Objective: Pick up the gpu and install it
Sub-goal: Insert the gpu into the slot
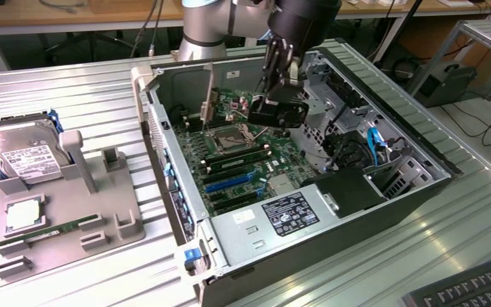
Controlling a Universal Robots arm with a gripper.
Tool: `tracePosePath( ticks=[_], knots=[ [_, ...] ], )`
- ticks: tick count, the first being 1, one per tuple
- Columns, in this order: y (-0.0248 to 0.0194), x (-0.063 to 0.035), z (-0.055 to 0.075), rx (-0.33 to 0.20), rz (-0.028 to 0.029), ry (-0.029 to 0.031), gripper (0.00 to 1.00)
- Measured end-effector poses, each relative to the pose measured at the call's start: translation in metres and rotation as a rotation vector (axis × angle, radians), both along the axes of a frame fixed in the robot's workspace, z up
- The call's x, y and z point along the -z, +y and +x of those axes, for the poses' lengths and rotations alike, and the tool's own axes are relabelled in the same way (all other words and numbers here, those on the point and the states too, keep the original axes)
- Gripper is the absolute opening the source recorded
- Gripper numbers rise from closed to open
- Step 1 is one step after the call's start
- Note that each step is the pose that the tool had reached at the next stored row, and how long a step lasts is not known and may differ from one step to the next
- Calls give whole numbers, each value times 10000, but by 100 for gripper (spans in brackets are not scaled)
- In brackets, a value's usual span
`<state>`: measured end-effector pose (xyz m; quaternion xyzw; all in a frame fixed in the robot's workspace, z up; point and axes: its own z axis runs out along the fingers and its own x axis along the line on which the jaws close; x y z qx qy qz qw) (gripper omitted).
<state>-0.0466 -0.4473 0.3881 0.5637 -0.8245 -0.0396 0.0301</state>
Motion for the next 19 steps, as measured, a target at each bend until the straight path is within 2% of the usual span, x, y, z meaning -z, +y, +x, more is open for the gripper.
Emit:
tracePosePath(
  ticks=[7,12,16,19],
  knots=[
    [0,3,0,-1250,70,-15,26],
    [-14,19,0,-1647,111,-77,26],
    [-131,62,-3,-1758,202,-107,26],
    [-167,82,-4,-1877,230,-124,26]
  ],
)
